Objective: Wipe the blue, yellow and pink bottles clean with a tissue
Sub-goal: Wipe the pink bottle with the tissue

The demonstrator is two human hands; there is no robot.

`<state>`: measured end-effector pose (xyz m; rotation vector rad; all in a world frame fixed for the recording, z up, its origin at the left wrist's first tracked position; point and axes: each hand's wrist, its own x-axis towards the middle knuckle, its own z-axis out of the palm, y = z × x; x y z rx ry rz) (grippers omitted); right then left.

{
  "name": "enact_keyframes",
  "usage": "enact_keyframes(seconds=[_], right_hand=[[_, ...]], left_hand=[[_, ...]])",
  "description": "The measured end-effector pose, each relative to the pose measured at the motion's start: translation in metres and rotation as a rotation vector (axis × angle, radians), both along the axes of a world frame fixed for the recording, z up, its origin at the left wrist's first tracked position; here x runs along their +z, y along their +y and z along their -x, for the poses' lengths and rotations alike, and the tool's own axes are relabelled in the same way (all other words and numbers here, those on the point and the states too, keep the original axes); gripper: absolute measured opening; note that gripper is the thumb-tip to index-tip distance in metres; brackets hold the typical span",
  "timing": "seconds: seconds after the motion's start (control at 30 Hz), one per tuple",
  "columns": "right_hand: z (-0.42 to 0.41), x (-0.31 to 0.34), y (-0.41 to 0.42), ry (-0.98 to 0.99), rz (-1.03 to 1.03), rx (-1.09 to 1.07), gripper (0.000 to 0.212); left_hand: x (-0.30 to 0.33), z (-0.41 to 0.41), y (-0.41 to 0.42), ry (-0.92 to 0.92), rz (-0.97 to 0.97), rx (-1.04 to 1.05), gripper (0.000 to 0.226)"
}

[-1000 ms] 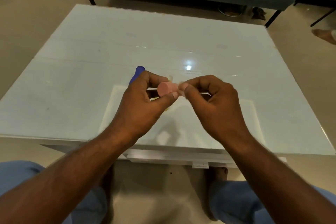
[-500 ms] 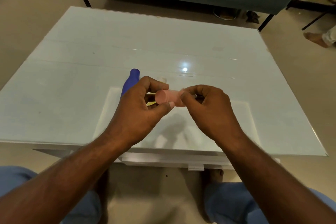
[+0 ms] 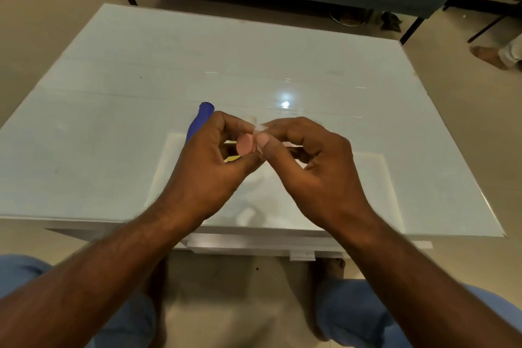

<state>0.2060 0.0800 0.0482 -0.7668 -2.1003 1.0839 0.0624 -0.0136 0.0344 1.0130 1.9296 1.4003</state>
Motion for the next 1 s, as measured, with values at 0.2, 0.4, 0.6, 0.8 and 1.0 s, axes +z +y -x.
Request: enact_keyframes(seconds=[0.2,0.4,0.6,0.8,1.0], right_hand=[[-0.003,-0.002,0.021,-0.209,0.137,-0.139,0.021],[0.002,-0.007,-0.003,0.041,0.113,0.115,0.042],[0.003,-0.009,-0.005,-0.104,-0.141,0.243,0.085],[0.003,-0.009,0.005,0.102,-0.168,0.091,0.035],[0.001,-0.005,0.002,0.158,-0.127,0.102,0.019]], left_hand=[[0.006,0.002,0.001,-0.166,-0.045,0.007,0.045],[0.014,0.009,0.004,-0.517,-0.073,0.111,0.031],[0.014,0.008,0.000,-0.651,-0.075,0.076,0.031],[0.014,0.002,0.001,-0.526,-0.094,0.020,0.028],[0.017,0.007,0.003,-0.668,-0.126,0.159,0.036]])
